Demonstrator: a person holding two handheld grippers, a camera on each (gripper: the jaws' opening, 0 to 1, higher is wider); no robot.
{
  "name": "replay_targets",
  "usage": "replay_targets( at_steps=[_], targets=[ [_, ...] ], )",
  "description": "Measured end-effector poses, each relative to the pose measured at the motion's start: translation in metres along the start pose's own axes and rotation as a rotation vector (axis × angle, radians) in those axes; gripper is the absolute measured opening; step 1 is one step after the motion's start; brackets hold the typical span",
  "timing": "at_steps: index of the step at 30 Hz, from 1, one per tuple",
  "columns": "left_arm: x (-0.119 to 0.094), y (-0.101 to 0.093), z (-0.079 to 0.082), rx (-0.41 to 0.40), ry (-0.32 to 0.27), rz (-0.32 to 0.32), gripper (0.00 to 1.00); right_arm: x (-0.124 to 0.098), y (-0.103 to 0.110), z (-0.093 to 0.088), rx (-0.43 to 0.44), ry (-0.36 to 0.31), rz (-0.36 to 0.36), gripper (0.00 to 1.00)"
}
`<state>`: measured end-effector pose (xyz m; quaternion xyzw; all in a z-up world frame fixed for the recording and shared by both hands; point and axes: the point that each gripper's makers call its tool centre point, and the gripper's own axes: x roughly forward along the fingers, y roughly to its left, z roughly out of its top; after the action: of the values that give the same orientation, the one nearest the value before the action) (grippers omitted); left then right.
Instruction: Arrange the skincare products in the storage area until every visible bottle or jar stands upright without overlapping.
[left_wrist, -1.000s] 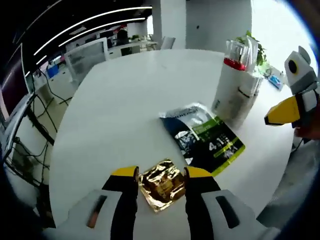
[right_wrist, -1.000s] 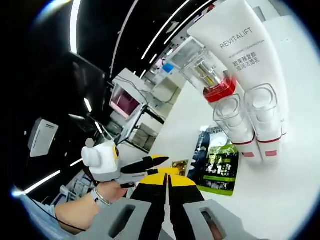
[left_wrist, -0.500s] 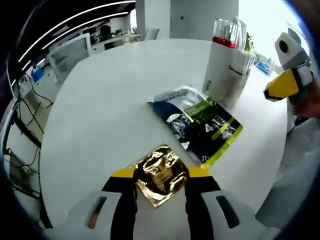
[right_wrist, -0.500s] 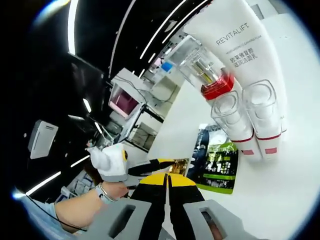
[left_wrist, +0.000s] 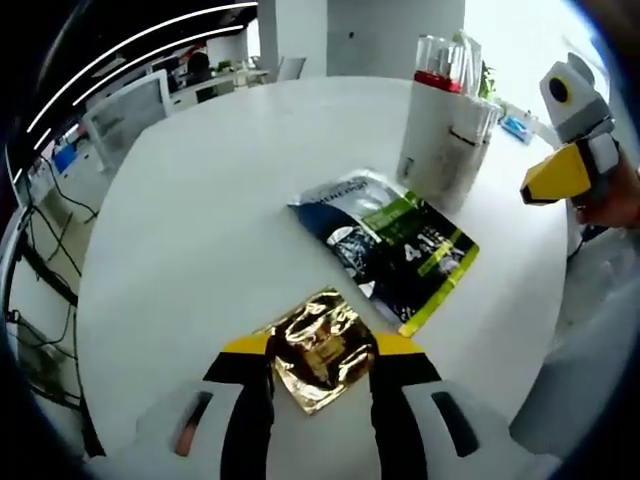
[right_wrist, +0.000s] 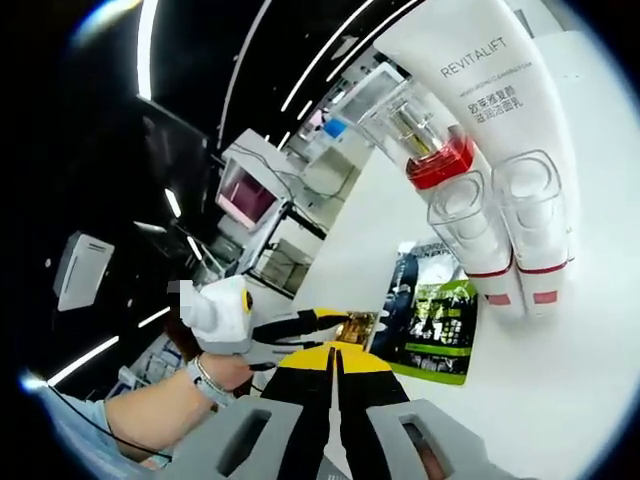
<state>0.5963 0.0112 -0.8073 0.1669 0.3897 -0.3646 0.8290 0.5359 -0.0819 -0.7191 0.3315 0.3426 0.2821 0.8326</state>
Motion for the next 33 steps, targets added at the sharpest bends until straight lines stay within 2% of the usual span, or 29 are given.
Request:
replay_targets(
  at_steps=[5, 14, 18, 21, 26, 30, 33],
  targets=[
    [0.000, -0.003, 0.000, -0.002, 0.004, -0.011, 0.33, -0.001, -0.002, 0.001, 0.007, -0.005, -0.008, 0.00],
    [-0.006, 0.003, 0.006, -0.011, -0.013, 0.018, 0.33, -0.002, -0.005, 0.003, 0.005, -0.015, -0.027, 0.00],
    [-0.024, 0.012, 0.026, -0.055, -0.102, 0.039, 0.34, -0.003, -0.006, 0.003, 0.003, -0.017, -0.032, 0.00],
    [-0.039, 0.022, 0.031, -0.091, -0.122, 0.045, 0.36, -0.003, -0.005, 0.003, 0.000, -0.023, -0.041, 0.00],
    [-0.066, 0.036, 0.040, -0.106, -0.162, 0.070, 0.38, -0.001, -0.001, -0.002, -0.012, -0.005, -0.037, 0.00],
    [-0.093, 0.047, 0.038, -0.063, -0.191, 0.104, 0.42, 0.000, 0.001, -0.005, -0.024, 0.007, -0.031, 0.00],
    [-0.108, 0.059, 0.022, -0.054, -0.159, 0.142, 0.43, 0.001, 0.001, -0.007, -0.019, 0.019, -0.031, 0.00]
  ],
)
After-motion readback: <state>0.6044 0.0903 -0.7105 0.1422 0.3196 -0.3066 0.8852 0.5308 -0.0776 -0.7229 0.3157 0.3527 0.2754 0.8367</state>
